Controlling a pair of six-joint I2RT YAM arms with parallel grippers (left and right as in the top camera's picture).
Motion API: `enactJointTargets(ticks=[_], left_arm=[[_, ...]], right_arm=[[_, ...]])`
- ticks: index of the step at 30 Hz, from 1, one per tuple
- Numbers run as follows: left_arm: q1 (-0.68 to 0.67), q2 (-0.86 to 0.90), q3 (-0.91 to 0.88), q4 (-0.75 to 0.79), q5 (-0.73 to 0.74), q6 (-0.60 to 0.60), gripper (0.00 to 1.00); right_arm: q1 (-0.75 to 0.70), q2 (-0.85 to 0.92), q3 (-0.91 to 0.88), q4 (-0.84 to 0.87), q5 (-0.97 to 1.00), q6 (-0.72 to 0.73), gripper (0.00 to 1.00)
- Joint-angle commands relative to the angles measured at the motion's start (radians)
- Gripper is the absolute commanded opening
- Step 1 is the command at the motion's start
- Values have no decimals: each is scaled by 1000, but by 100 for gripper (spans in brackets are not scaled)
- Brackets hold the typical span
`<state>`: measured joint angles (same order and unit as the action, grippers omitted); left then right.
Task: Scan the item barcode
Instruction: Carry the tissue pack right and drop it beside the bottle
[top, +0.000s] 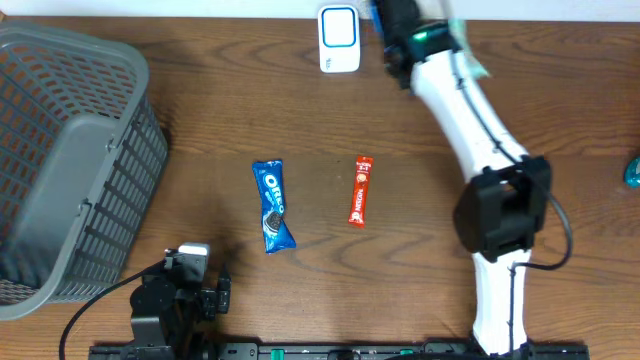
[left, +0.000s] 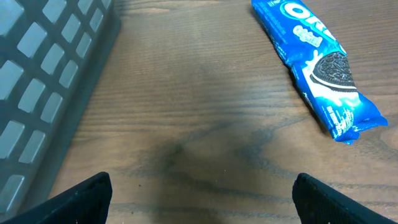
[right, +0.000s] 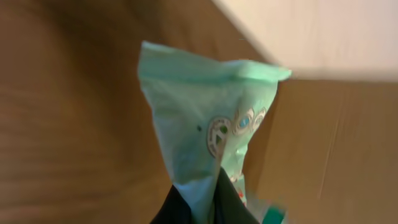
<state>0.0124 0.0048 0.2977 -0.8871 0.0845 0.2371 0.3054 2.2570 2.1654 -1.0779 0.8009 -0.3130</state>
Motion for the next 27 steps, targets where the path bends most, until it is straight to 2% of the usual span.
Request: enactJointTargets(ticks=[1, 6, 14, 21, 23, 27], left_arm=[[4, 0, -2, -3, 9, 9, 93], [4, 0, -2, -3, 9, 9, 93], [4, 0, -2, -3, 9, 9, 93], [4, 0, -2, -3, 9, 9, 93], [4, 0, -2, -3, 9, 9, 93], [4, 0, -2, -3, 9, 10, 93]], right_arm=[[-151, 6, -11, -62, 6, 261, 1], [-335, 13, -43, -60, 1, 360, 1], [-570, 19, -127, 71, -68, 346, 1], [-668, 19, -261, 180, -176, 342, 4], [-680, 19, -307, 220, -146, 347, 12], [-698, 19, -354, 240, -58, 406, 11]])
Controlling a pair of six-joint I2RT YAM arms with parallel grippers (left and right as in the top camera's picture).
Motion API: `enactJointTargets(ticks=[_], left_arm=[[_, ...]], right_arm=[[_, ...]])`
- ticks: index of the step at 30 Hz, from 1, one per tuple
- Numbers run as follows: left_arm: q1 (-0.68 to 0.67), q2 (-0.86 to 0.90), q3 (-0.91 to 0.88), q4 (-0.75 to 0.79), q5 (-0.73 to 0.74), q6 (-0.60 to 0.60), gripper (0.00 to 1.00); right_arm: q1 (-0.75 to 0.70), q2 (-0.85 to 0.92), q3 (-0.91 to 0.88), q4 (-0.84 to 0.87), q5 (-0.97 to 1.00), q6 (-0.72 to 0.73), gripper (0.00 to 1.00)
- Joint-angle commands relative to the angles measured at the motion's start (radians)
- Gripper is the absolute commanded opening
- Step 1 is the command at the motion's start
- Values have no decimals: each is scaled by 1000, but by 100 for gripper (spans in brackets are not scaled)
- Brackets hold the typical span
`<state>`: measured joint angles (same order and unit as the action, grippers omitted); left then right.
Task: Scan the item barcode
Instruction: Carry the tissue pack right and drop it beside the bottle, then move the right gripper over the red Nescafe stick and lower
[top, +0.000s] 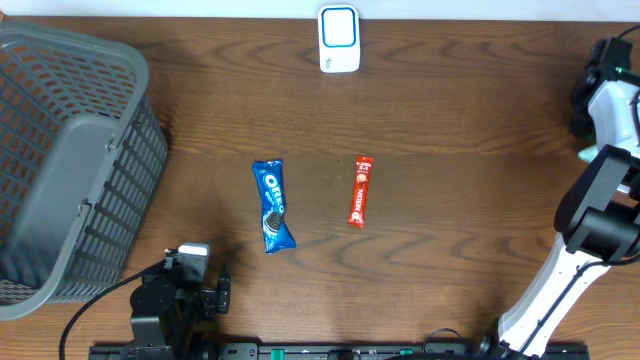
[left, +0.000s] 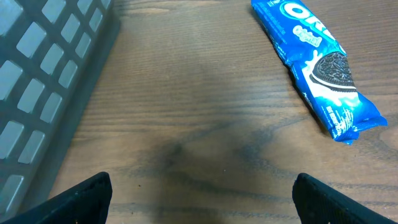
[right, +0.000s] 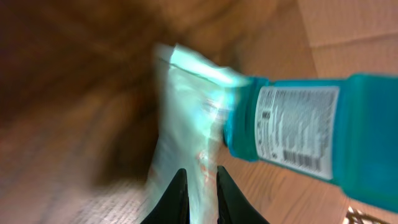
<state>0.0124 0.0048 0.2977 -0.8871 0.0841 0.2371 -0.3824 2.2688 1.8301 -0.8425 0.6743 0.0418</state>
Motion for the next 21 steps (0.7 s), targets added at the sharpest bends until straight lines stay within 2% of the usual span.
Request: enactJointTargets(ticks=[1, 2, 3, 5, 7, 8, 16, 21], left_arm=[[4, 0, -2, -3, 10, 9, 93], [4, 0, -2, -3, 10, 9, 93], [4, 0, -2, -3, 10, 9, 93], [4, 0, -2, -3, 10, 9, 93], [4, 0, -2, -3, 10, 9, 93], [4, 0, -2, -2, 10, 9, 93], [4, 0, -2, -2, 10, 9, 93], [4, 0, -2, -3, 10, 9, 93]], right_arm=[[-11, 7, -18, 5, 70, 51, 21], [-10, 5, -15, 6, 70, 50, 42], [-7, 1, -9, 5, 69, 50, 58], [14, -10, 19, -11, 52, 50, 83], [48, -27, 49, -24, 1, 47, 96], [68, -37, 65, -32, -42, 47, 99], [333, -132, 141, -169, -394, 48, 99], [504, -137, 137, -240, -721, 55, 99]])
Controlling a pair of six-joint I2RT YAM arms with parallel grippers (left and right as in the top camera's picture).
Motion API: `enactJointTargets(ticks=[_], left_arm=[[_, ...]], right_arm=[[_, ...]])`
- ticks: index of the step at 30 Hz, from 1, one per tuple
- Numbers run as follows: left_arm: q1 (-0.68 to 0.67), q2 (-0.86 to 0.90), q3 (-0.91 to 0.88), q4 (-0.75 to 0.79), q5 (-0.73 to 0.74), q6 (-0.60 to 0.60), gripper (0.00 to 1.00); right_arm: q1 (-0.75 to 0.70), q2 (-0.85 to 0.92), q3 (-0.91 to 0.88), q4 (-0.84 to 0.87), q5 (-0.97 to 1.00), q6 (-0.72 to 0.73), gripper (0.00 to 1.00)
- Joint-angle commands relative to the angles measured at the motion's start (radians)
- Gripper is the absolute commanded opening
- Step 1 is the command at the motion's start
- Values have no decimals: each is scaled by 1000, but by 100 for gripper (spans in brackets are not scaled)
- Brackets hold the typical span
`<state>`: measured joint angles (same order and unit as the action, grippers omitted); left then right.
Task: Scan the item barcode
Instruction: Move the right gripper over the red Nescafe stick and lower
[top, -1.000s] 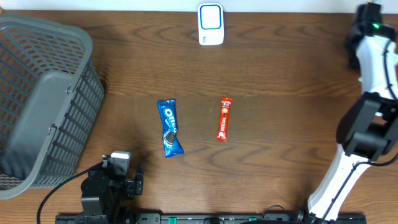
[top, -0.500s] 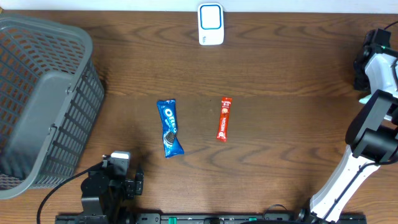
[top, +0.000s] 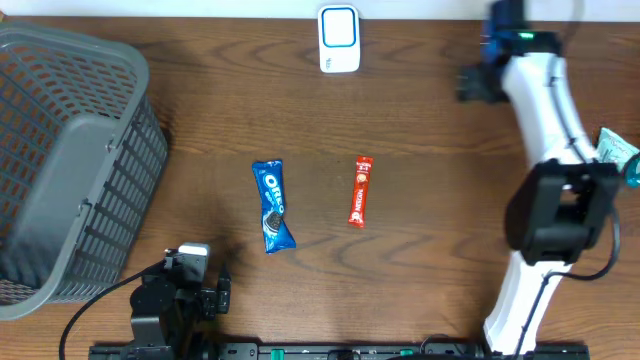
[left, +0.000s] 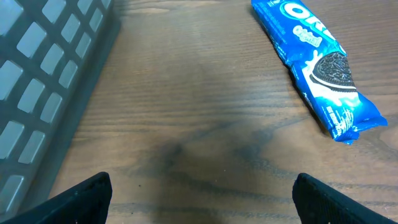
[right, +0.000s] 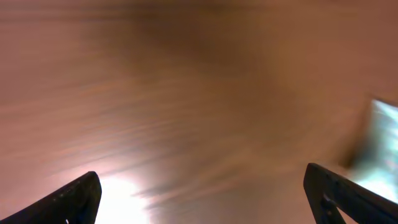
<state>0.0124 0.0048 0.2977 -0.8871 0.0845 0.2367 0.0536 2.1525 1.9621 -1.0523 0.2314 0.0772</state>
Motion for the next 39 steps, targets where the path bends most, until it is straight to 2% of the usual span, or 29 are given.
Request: enactJointTargets(ticks=[1, 2, 3, 4, 5, 7, 9, 12, 15, 23, 33, 39], left_arm=[[4, 0, -2, -2, 9, 10, 93], [4, 0, -2, -3, 9, 10, 93], [4, 0, -2, -3, 9, 10, 93], [4, 0, -2, -2, 9, 10, 93], [4, 0, -2, -3, 9, 10, 93], [4, 0, -2, -2, 9, 10, 93], [4, 0, -2, -2, 9, 10, 93], [4, 0, -2, -3, 9, 10, 93], [4, 0, -2, -3, 9, 10, 93], [4, 0, -2, -3, 9, 10, 93], [4, 0, -2, -3, 9, 10, 93], [4, 0, -2, -3, 9, 10, 93]], right_arm=[[100, -20, 4, -48, -345, 19, 99], [132, -20, 4, -66, -393, 19, 99], [157, -20, 4, -80, -415, 19, 88], [187, -20, 3, -99, -430, 24, 67], [217, -20, 3, -122, -432, 60, 64], [271, -20, -3, -166, -423, 171, 69], [320, -20, -22, -188, -414, 268, 69], [401, -20, -76, -184, -350, 422, 61], [481, -19, -135, -174, -208, 563, 61], [615, -19, -202, -174, 50, 807, 53], [616, -18, -381, -6, 70, 842, 54], [606, -18, -421, 78, 68, 823, 54]])
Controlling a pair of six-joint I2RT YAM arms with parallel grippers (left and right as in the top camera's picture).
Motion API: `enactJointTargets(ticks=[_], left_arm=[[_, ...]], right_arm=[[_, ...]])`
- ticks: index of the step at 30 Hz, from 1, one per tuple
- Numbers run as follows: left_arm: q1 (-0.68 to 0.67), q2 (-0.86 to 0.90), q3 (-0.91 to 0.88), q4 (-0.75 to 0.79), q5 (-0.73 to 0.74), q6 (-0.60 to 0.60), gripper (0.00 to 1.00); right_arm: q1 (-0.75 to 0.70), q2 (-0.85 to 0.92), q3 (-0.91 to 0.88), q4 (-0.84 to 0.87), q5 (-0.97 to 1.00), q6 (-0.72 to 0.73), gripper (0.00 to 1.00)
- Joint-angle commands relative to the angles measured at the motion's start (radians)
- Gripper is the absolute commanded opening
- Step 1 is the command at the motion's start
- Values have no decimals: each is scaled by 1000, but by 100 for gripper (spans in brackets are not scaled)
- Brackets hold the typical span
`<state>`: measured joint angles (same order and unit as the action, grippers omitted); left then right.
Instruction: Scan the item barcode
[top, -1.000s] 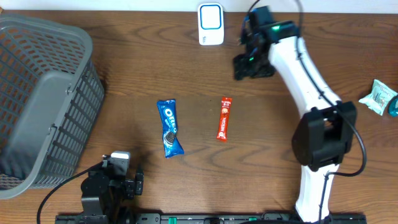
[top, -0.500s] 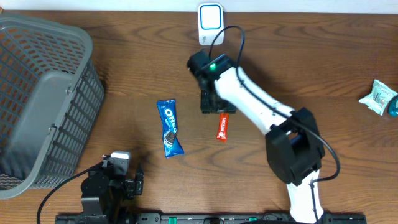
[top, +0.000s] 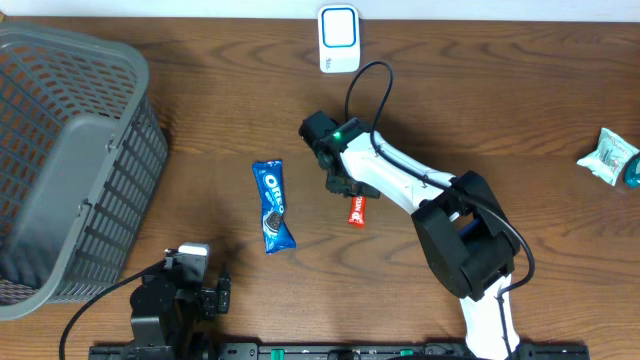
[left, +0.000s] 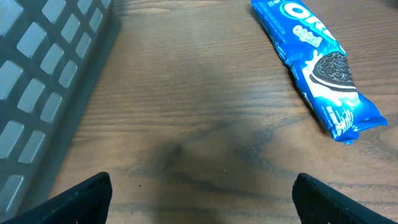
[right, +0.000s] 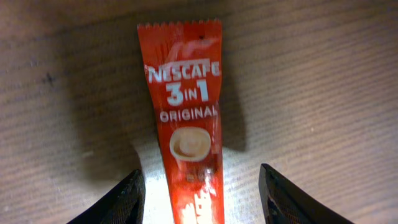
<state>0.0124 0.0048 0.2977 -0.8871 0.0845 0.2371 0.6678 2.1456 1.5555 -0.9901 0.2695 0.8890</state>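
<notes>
A red Nescafe 3in1 sachet (top: 357, 211) lies flat on the wooden table, just right of the middle. My right gripper (top: 340, 177) is over its upper end and open. In the right wrist view the sachet (right: 188, 118) runs lengthwise between the two spread fingers of the right gripper (right: 203, 200), apart from both. The white scanner (top: 339, 38) stands at the table's back edge. A blue Oreo pack (top: 272, 205) lies left of the sachet. My left gripper (left: 202, 199) is open near the front left, with the Oreo pack (left: 317, 68) ahead to its right.
A grey plastic basket (top: 60, 160) fills the left side, and its wall (left: 37, 74) is close on the left gripper's left. A mint green packet (top: 610, 157) and a teal bottle (top: 634, 172) lie at the right edge.
My right gripper was open at the back right of the table, over bare wood. Now it is at the middle, open around the red sachet. The left arm has not moved.
My right gripper was shut on the green packet beside the scanner. Then it held the packet at the far right edge by the teal bottle. Then the packet lay there and the gripper was open at the back. Now it straddles the red sachet.
</notes>
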Motion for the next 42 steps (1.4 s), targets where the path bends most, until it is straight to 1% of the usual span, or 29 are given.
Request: enactJointTargets(ticks=[1, 7, 9, 11, 12, 13, 16, 21, 24, 25, 27, 28, 29, 31, 33, 35, 38, 39, 40, 42], left_arm=[[4, 0, -2, -2, 9, 9, 93], [4, 0, -2, -3, 9, 9, 93], [4, 0, -2, -3, 9, 9, 93], [4, 0, -2, -3, 9, 9, 93], [4, 0, -2, -3, 9, 9, 93], [4, 0, -2, -3, 9, 10, 93], [4, 0, -2, -3, 9, 10, 93], [4, 0, -2, -3, 9, 9, 93], [4, 0, -2, -3, 9, 9, 93], [4, 0, -2, -3, 9, 10, 93], [4, 0, -2, -3, 9, 9, 93], [4, 0, -2, -3, 9, 9, 93], [4, 0, -2, -2, 9, 9, 93], [4, 0, -2, -3, 9, 9, 93], [4, 0, -2, -3, 9, 9, 93], [4, 0, -2, -3, 9, 9, 93], [4, 0, -2, -3, 9, 9, 93], [4, 0, -2, -2, 9, 9, 93], [4, 0, -2, -3, 9, 9, 93], [4, 0, -2, -2, 9, 9, 93]], right_arm=[[-8, -11, -15, 23, 28, 10, 54], [-8, 21, -16, 82, 29, -33, 54], [-8, 48, -16, 82, 29, -33, 52], [-8, 76, -16, 82, 33, -32, 46], [-8, 89, -16, 79, 39, -30, 37], [-8, 100, -16, 77, 41, -30, 31], [-8, 111, -16, 71, 44, -29, 1], [-8, 104, -5, 28, 74, -37, 1], [-9, 86, 32, -51, 50, -93, 1], [-10, 76, 49, -80, 16, -130, 1], [-19, 55, 84, -107, -142, -278, 1], [-29, 40, 100, -105, -301, -401, 1], [-37, 31, 107, -104, -401, -469, 1], [-66, 13, 114, -106, -729, -677, 1], [-96, 11, 114, -142, -987, -816, 1], [-132, 13, 108, -206, -1205, -989, 1], [-179, 14, 92, -281, -1372, -1241, 1], [-193, 14, 84, -290, -1399, -1318, 1], [-206, 14, 74, -289, -1401, -1357, 1], [-222, 14, 62, -280, -1397, -1376, 1]])
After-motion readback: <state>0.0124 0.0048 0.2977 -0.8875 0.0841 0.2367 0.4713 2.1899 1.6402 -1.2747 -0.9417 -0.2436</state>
